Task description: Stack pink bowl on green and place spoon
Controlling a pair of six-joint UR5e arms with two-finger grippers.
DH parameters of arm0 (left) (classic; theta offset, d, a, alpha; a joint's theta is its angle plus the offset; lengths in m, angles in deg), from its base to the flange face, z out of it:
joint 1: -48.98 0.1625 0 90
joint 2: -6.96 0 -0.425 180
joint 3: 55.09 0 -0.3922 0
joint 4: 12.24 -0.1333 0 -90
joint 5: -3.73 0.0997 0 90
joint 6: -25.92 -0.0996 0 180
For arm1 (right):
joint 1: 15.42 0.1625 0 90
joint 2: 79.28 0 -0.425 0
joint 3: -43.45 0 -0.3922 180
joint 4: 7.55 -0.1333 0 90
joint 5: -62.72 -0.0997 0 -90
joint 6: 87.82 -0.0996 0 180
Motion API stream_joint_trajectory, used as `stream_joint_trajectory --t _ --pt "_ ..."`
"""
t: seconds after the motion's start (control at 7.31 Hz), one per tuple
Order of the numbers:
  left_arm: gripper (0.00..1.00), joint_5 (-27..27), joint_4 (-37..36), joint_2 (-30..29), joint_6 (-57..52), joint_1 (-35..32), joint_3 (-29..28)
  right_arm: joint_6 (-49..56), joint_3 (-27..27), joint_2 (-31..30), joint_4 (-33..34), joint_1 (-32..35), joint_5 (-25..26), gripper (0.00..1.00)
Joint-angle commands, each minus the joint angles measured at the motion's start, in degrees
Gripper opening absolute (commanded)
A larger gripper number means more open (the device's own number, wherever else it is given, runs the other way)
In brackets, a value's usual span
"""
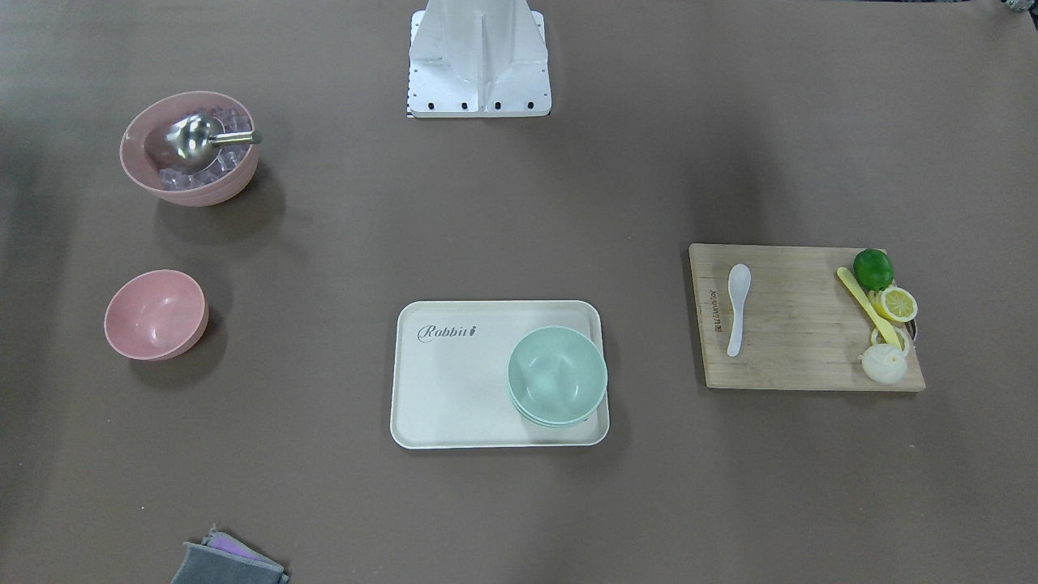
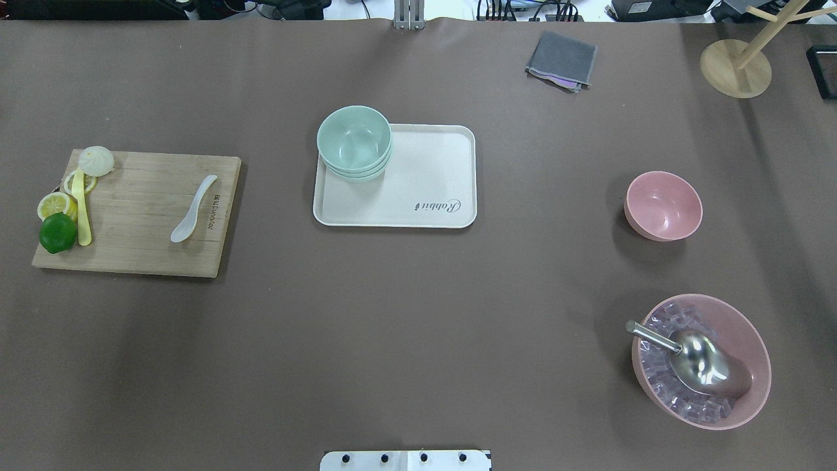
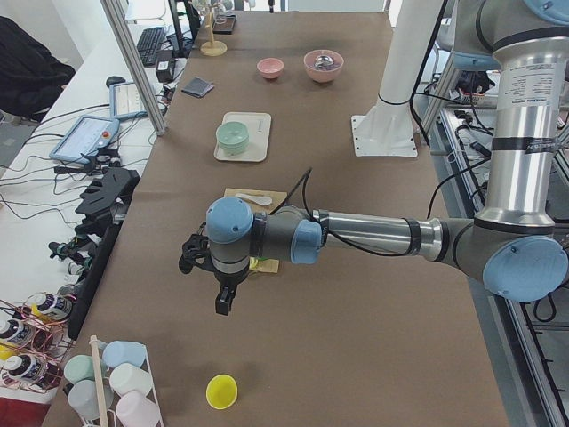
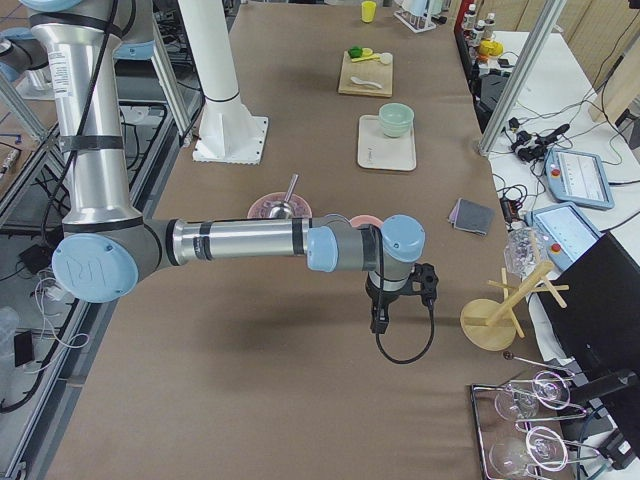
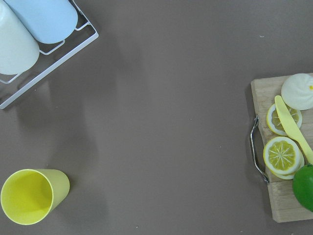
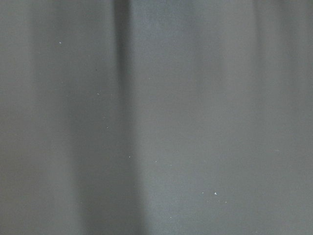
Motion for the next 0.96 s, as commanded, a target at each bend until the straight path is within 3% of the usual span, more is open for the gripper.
stream_joint_trajectory --t 0.0,0.82 --pt "0.98 0.07 -0.02 0.23 -0.12 0.01 0.20 0.13 0.79 -0.22 0.00 -0.02 -0.18 1.00" --pt "0.98 1.13 -0.01 0.31 -0.21 0.98 -1.64 0.22 2.73 -0.04 -0.09 -0.10 -0.18 1.00"
